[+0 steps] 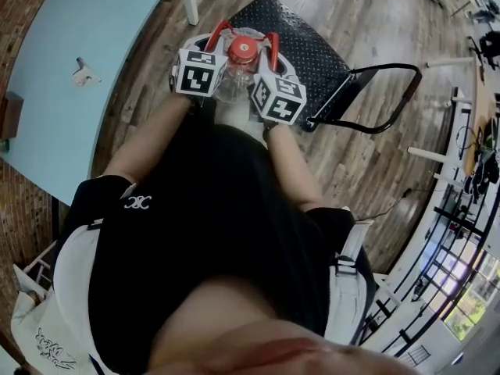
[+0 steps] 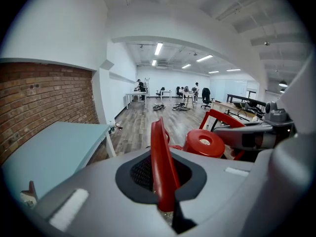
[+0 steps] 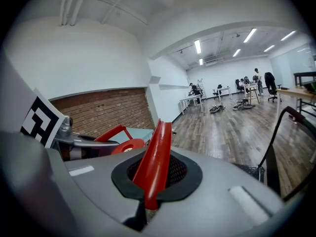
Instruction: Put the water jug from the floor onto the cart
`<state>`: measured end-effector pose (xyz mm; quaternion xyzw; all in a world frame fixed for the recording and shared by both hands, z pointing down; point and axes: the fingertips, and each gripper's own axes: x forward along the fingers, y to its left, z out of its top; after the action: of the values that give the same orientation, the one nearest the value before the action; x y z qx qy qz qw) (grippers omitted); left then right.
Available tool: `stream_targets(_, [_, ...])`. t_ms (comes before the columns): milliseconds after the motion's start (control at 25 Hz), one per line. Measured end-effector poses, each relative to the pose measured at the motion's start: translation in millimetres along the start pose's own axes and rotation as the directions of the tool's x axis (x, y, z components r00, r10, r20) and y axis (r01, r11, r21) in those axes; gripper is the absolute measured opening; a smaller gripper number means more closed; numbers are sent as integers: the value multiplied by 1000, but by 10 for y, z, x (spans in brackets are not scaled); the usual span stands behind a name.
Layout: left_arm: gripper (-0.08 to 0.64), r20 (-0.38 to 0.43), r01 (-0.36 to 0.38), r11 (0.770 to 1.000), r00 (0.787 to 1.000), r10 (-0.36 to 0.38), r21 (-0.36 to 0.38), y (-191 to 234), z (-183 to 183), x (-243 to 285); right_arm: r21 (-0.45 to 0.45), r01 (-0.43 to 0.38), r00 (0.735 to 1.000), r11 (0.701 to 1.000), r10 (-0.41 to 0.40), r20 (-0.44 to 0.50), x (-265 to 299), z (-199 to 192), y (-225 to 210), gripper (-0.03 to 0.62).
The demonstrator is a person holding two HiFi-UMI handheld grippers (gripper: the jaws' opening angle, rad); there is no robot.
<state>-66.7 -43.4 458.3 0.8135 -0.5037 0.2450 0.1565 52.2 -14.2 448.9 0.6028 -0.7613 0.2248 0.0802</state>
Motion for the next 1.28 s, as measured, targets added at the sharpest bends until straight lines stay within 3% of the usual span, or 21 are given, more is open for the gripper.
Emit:
stream_targets(800, [8, -89, 181, 982, 980, -176, 53, 502, 696, 1967, 87, 173, 981, 981, -163, -107, 1761, 346, -840, 15])
stream_targets(1280, [12, -118, 269, 962, 958, -263, 41, 875, 1034, 2953, 137, 221, 953, 966, -184, -241, 2699, 476, -1233, 15])
